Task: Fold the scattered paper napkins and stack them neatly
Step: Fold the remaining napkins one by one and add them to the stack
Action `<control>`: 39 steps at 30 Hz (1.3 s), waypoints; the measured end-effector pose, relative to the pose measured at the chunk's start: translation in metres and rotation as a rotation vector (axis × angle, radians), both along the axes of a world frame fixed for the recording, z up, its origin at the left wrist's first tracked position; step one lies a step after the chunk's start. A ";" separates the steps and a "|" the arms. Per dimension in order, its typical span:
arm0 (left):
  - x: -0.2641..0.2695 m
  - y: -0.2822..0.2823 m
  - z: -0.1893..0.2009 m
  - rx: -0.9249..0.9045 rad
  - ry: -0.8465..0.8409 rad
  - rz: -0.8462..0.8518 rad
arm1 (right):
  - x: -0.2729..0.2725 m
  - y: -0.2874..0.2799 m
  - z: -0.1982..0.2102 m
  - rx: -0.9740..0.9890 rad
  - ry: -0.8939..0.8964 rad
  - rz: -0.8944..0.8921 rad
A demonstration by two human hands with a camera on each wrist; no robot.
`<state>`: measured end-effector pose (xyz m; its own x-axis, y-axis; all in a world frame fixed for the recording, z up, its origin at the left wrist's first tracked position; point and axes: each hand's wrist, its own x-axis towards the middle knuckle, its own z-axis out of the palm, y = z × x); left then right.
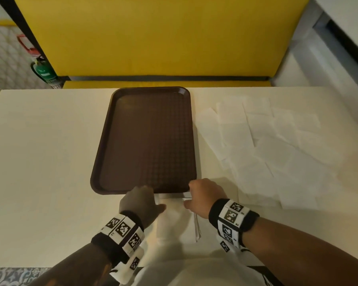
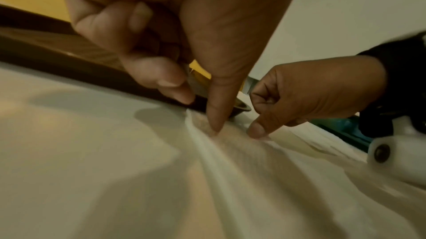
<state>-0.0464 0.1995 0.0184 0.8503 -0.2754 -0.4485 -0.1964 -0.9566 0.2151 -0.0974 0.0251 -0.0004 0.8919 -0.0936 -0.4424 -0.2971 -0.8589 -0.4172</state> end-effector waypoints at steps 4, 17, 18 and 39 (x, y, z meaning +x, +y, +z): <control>0.016 -0.012 0.016 -0.099 0.029 -0.024 | 0.006 -0.014 0.017 0.103 -0.022 -0.102; 0.099 -0.137 0.004 -0.631 0.285 0.174 | 0.078 -0.132 0.007 -0.304 -0.009 -0.313; 0.099 -0.144 0.001 -0.641 0.305 0.195 | 0.082 -0.132 0.004 -0.315 -0.008 -0.297; 0.100 -0.175 0.015 -1.085 0.815 0.596 | 0.047 -0.099 0.067 -0.107 -0.512 0.179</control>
